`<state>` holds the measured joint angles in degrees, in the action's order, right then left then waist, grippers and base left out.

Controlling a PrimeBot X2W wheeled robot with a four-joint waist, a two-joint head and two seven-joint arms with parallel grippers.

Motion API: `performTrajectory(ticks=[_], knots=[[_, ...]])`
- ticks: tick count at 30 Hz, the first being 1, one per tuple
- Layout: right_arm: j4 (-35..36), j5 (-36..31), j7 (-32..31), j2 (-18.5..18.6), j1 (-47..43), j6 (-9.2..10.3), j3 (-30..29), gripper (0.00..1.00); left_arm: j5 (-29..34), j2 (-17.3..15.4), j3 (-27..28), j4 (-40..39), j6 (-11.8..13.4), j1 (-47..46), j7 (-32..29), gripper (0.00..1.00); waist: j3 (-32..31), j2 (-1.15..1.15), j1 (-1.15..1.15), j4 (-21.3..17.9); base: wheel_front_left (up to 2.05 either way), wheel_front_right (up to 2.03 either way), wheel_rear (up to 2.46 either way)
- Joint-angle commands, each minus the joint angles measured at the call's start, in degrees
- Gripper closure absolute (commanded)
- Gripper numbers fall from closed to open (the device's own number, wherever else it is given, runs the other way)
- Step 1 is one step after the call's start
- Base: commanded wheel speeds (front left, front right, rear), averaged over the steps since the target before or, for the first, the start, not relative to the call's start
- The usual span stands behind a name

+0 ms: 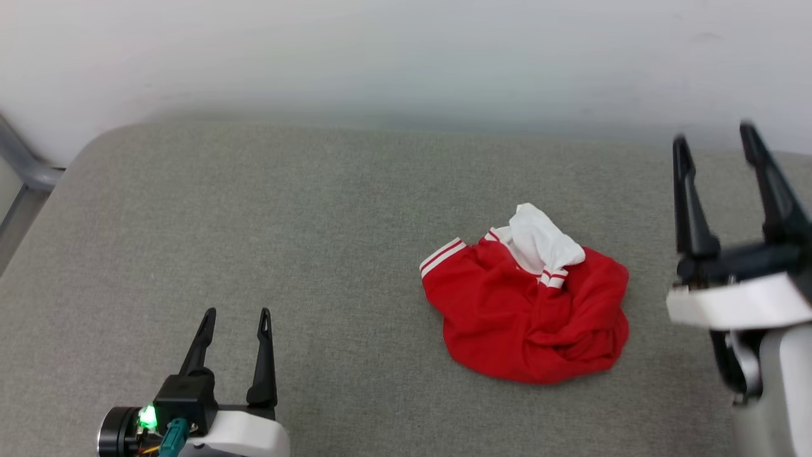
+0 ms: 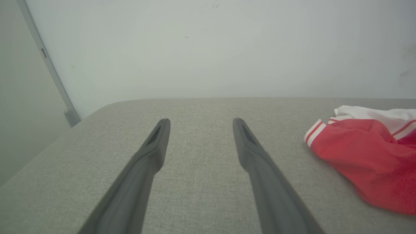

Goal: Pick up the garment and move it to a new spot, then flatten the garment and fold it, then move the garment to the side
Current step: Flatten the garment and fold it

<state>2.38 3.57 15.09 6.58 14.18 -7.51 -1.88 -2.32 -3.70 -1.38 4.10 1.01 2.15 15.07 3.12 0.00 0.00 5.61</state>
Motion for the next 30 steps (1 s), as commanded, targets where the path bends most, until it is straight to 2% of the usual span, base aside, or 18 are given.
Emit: performTrajectory(ticks=[1,5,8,13,16,20,25,30], knots=[[-0.78,0.45,0.12,1.65,3.68,0.04,1.27,0.00,0.05,0.06,0.00,-0.22,-0.11,-1.06,0.15,0.00,1.34,0.00,0.00,0.80,0.00,0.00,0.00],[-7.12,2.09,-0.84,6.96,13.32,0.05,7.38,0.00,-0.01,0.30,-0.43,-0.47,-0.21,-2.46,0.15,0.00,3.69,0.00,0.00,1.95,0.00,0.00,0.00],[-11.93,5.85,-6.65,10.64,21.31,0.05,13.49,0.00,-0.24,0.46,-0.82,-0.60,-0.09,-3.66,0.15,0.00,5.66,0.00,0.00,2.87,0.00,0.00,0.00],[-17.74,15.00,-23.41,18.40,31.60,0.05,27.16,0.00,-0.78,0.71,-1.83,-0.63,0.15,-5.94,0.15,0.00,8.89,0.00,0.00,4.78,0.00,0.00,0.00],[-18.49,22.25,-34.34,23.18,36.64,0.06,36.27,0.00,-1.28,0.77,-2.64,-0.69,0.47,-7.19,0.15,0.00,10.73,0.00,0.00,5.83,0.00,0.00,0.00],[-18.83,31.72,-48.29,28.47,42.39,0.07,45.60,0.00,-2.33,0.85,-3.90,-0.96,1.15,-8.62,0.15,0.00,13.18,0.00,0.00,7.24,0.00,0.00,0.00],[-19.95,38.10,-59.78,31.92,47.57,0.06,53.30,0.00,-4.07,0.85,-6.18,-1.54,2.29,-10.55,0.15,0.00,16.46,0.00,0.00,9.22,0.00,0.00,0.00],[-22.17,39.16,-63.90,33.20,50.98,0.06,59.96,0.00,-5.41,0.85,-8.05,-2.09,3.42,-12.39,0.15,0.00,19.39,0.00,0.00,11.02,0.00,0.00,0.00]])
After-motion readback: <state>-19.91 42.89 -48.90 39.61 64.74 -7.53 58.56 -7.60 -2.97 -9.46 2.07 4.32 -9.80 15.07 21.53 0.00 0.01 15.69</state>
